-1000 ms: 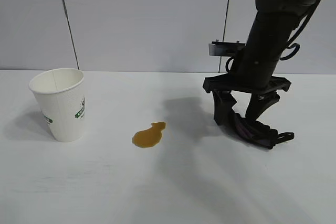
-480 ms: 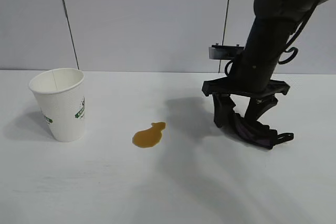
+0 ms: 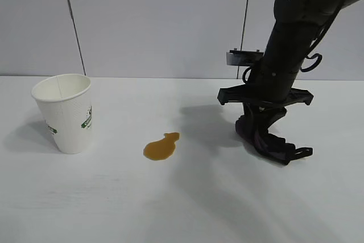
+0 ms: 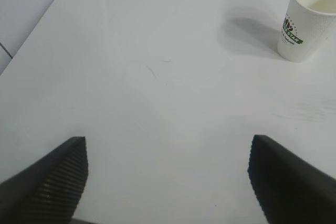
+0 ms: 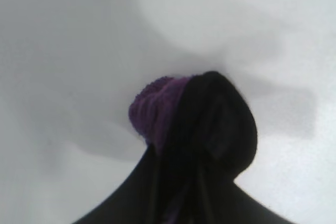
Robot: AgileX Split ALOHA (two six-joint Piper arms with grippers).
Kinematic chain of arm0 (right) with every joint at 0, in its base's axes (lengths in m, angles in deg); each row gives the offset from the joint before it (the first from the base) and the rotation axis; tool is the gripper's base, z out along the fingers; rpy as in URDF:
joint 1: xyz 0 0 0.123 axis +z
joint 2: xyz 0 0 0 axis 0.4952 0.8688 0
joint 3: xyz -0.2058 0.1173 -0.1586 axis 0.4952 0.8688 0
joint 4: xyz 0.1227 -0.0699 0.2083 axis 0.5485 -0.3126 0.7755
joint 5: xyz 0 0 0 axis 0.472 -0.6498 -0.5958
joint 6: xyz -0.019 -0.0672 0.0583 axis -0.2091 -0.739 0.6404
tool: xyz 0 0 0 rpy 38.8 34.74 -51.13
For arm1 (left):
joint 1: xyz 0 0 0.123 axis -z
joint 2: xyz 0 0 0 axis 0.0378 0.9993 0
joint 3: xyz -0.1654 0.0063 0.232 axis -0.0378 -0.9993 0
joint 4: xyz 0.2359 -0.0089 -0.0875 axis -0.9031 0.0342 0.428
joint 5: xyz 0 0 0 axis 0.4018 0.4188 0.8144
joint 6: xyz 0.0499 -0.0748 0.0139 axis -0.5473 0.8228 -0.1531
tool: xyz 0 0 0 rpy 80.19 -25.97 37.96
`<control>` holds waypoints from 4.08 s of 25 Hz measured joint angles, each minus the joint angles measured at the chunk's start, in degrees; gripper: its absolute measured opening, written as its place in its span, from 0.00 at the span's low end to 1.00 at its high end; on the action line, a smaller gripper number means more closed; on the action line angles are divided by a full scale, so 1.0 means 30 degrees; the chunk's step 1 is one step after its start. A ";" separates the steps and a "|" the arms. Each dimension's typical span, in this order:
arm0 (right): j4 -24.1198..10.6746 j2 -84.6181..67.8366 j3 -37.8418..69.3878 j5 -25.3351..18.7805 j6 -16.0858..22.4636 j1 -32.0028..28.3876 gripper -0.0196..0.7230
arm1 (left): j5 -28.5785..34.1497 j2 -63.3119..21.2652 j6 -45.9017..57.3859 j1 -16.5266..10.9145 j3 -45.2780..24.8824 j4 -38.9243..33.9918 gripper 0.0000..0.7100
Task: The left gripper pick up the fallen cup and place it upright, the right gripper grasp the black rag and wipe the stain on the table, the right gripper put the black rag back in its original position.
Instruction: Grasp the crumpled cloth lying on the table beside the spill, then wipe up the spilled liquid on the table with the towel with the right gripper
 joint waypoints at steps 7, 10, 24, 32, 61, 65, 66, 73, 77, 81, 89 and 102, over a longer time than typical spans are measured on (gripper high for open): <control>0.2439 0.0000 0.0000 -0.0266 -0.0206 0.0743 0.13 | 0.0000 0.0000 0.0000 0.0000 0.0000 0.0000 0.84; 0.3225 0.0000 0.0000 -0.0099 -0.0206 0.1598 0.13 | 0.0000 0.0000 0.0000 0.0000 0.0000 0.0015 0.84; 0.5577 0.0000 0.0000 0.4628 0.2515 0.5194 0.13 | 0.0000 0.0000 0.0000 0.0000 0.0000 -0.0002 0.84; 0.5714 0.0362 0.0000 0.6064 0.4439 0.5446 0.13 | 0.0000 0.0000 0.0000 0.0000 0.0000 0.0044 0.84; 0.6893 0.1774 0.0021 0.8105 0.4580 0.5669 0.13 | 0.0000 0.0000 0.0000 0.0000 0.0000 0.0059 0.84; 0.6439 0.1774 0.0021 0.7602 0.4580 0.5581 0.13 | 0.0000 0.0000 0.0000 0.0000 0.0000 0.0066 0.84; 0.6285 0.1774 0.0021 0.7480 0.4580 0.5545 0.13 | 0.0000 0.0000 0.0000 0.0000 0.0000 0.0066 0.84; 0.6062 0.1755 0.0021 0.6871 0.4580 0.4909 0.13 | 0.0000 0.0000 0.0000 0.0000 0.0000 0.0081 0.84; 0.5270 0.1552 0.0021 0.6634 0.4580 0.4463 0.13 | 0.0000 0.0000 0.0000 0.0000 0.0000 0.0081 0.84; 0.4444 0.1307 0.0021 0.6286 0.4580 0.3822 0.13 | 0.0000 0.0000 0.0000 0.0000 0.0000 0.0081 0.84; 0.3824 0.1268 0.0021 0.5685 0.4580 0.2886 0.13 | 0.0000 0.0000 0.0000 0.0000 0.0000 0.0088 0.84; 0.7555 0.1268 0.0021 0.5793 0.3233 0.3331 0.13 | 0.0000 0.0000 0.0000 0.0000 0.0000 0.0088 0.84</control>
